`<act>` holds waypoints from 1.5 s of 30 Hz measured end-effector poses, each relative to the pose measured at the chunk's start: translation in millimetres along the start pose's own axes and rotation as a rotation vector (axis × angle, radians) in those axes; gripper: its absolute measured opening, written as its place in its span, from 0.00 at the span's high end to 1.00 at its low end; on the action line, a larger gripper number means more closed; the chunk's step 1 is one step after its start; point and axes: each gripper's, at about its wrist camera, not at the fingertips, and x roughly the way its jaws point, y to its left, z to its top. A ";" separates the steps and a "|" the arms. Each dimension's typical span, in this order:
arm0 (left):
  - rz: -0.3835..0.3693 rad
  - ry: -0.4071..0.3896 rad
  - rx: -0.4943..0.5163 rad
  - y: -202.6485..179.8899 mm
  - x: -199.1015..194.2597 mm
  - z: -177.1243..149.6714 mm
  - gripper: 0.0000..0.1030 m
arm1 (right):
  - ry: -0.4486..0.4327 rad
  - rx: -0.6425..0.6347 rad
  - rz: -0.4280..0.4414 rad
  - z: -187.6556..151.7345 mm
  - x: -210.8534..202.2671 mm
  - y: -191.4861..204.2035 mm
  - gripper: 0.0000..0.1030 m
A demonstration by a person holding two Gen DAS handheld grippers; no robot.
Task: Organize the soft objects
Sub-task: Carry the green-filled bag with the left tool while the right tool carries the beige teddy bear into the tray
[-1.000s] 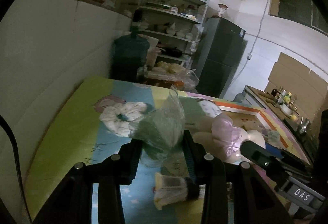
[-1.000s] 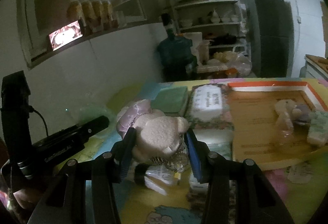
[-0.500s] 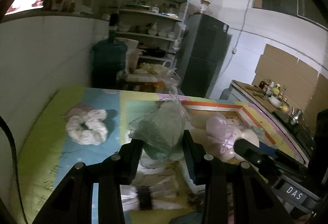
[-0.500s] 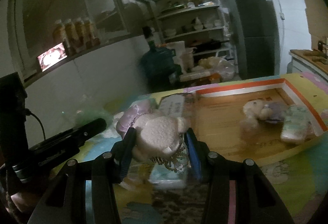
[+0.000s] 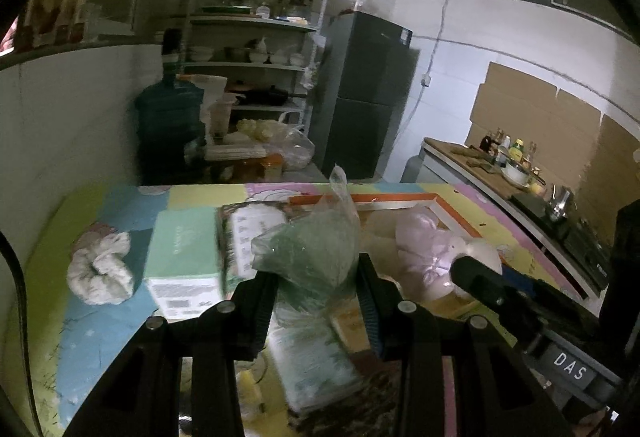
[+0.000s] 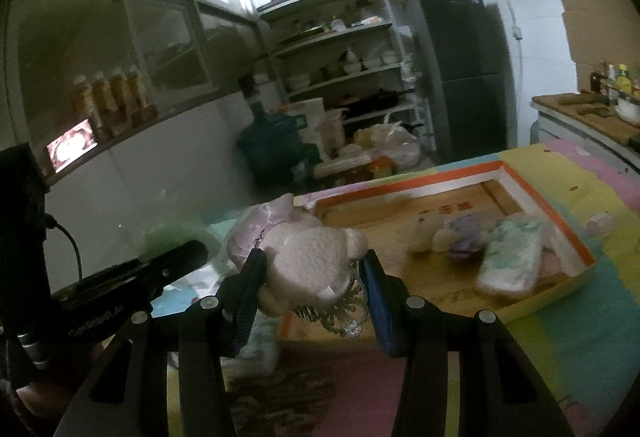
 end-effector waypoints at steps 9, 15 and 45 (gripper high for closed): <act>-0.031 0.009 0.033 -30.9 28.9 20.0 0.62 | -0.048 0.025 -0.058 17.8 -7.3 -39.7 0.52; -0.052 0.032 0.053 -49.6 52.8 33.3 0.62 | -0.066 0.016 -0.097 34.3 -5.1 -62.1 0.52; -0.053 0.279 -0.046 -67.4 190.9 54.7 0.62 | 0.167 0.020 -0.077 78.9 109.3 -156.2 0.52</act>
